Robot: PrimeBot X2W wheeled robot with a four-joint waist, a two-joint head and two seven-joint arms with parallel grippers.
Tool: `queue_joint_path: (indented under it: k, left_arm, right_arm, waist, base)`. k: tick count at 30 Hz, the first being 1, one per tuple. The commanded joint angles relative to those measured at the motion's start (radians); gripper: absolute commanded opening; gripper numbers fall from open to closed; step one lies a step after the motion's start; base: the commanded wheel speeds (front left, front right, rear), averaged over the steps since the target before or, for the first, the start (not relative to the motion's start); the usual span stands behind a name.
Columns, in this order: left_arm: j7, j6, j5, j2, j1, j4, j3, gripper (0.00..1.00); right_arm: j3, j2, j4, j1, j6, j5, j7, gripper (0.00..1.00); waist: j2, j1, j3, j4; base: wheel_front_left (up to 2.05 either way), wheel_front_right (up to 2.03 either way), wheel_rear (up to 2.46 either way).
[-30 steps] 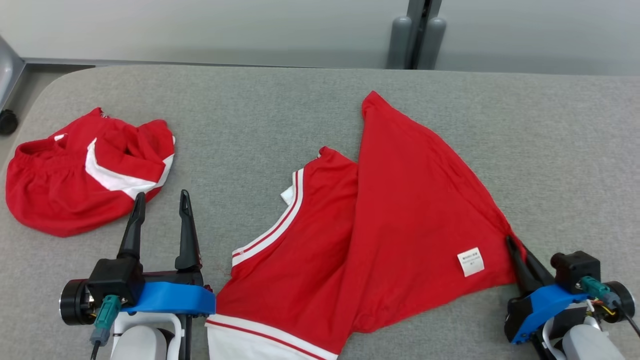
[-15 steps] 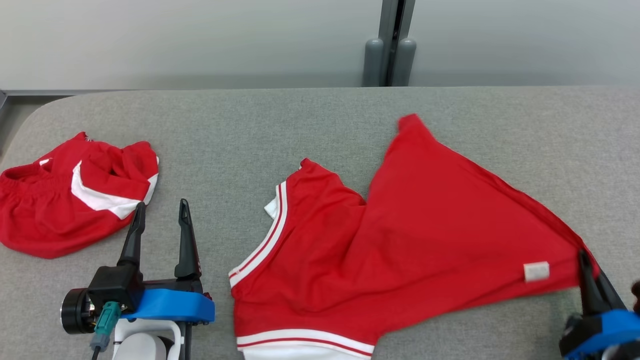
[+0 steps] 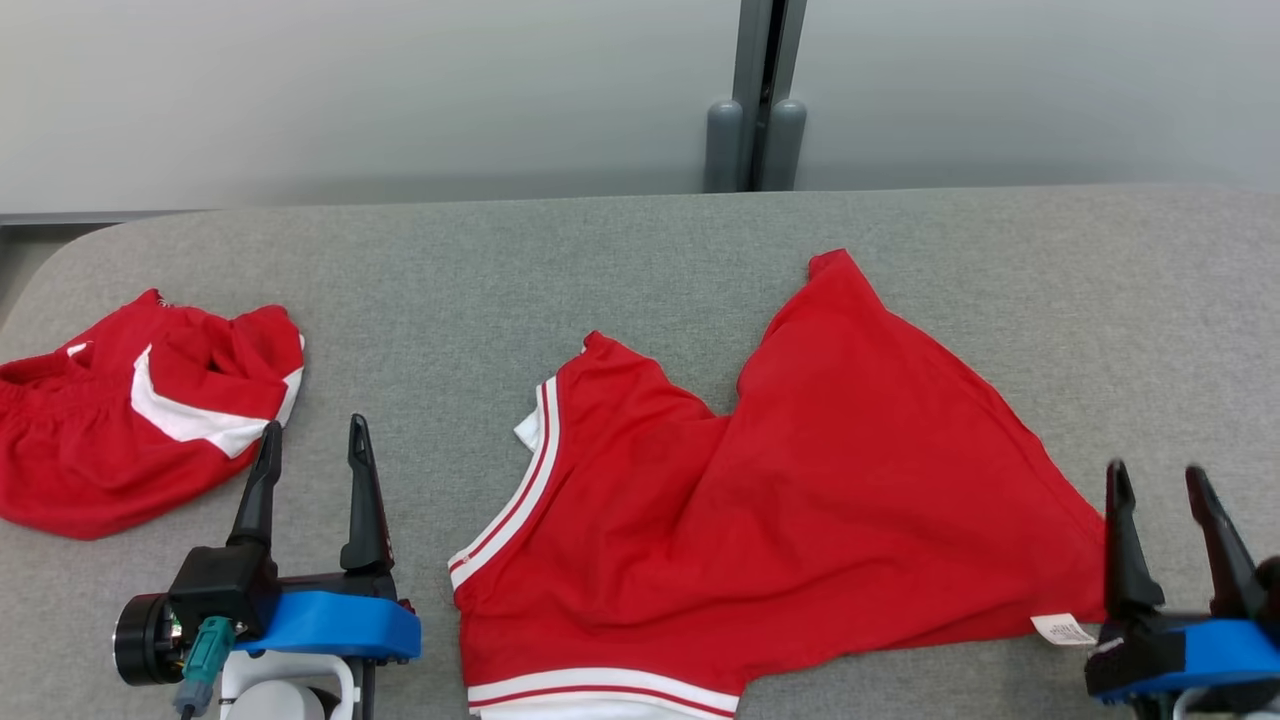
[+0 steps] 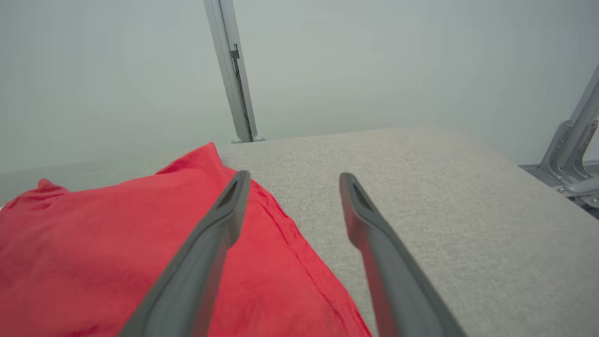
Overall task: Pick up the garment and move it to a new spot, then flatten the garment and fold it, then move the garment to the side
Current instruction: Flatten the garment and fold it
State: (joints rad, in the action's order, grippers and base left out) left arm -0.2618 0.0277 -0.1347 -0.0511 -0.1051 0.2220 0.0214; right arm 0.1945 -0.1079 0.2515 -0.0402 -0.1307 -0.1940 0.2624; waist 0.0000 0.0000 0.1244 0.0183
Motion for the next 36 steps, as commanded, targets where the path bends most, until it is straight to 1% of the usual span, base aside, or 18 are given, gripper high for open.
queue_joint_path:
  k: [1, 7, 12, 17, 22, 26, 29, 36]
  left_arm:
    - [-0.005, 0.005, 0.006, 0.001, 0.002, 0.0, 0.0, 1.0]
    - [-0.005, 0.012, 0.014, 0.001, 0.003, 0.005, -0.007, 1.0]
    - [-0.005, 0.018, 0.02, 0.001, 0.007, 0.009, -0.011, 1.0]
    - [-0.005, 0.025, 0.033, 0.0, -0.011, 0.015, -0.006, 1.0]
    - [-0.005, 0.05, 0.065, -0.009, -0.103, 0.038, 0.03, 1.0]
    - [-0.004, 0.066, 0.07, -0.017, -0.153, 0.101, 0.063, 1.0]
    - [0.01, 0.077, 0.071, -0.028, -0.161, 0.165, 0.088, 1.0]
    - [0.081, 0.096, 0.039, -0.06, -0.114, 0.272, 0.149, 1.0]
  right_arm:
    - [-0.012, 0.008, -0.045, 0.003, 0.0, 0.018, 0.003, 1.0]
    - [-0.082, 0.035, -0.221, 0.005, 0.0, 0.061, 0.003, 1.0]
    - [-0.136, 0.05, -0.289, 0.031, 0.0, 0.098, 0.003, 1.0]
    - [-0.15, 0.055, -0.287, 0.042, 0.0, 0.105, 0.003, 1.0]
    - [-0.157, 0.057, -0.273, 0.027, 0.0, 0.107, 0.003, 1.0]
    - [-0.16, 0.057, -0.263, 0.026, 0.0, 0.103, 0.003, 1.0]
    - [-0.158, 0.057, -0.254, 0.035, 0.0, 0.103, 0.003, 1.0]
    - [-0.15, 0.058, -0.245, 0.03, 0.0, 0.097, 0.003, 1.0]
  waist:
    - [0.0, 0.0, -0.003, -0.003]
    - [0.0, 0.0, -0.014, -0.008]
    - [0.0, 0.0, -0.022, -0.009]
    - [0.0, 0.0, -0.021, -0.013]
    - [0.0, 0.0, -0.006, -0.021]
    - [0.0, 0.0, -0.003, -0.024]
    - [0.0, 0.0, -0.004, -0.023]
    - [0.0, 0.0, 0.004, -0.013]
  base:
    - [0.0, 0.0, 0.0]
    - [0.0, 0.0, 0.0]
    - [0.0, 0.0, 0.0]
    - [0.0, 0.0, 0.0]
    - [0.0, 0.0, 0.0]
    - [0.0, 0.0, 0.0]
    - [0.0, 0.0, 0.0]
    - [0.0, 0.0, 0.0]
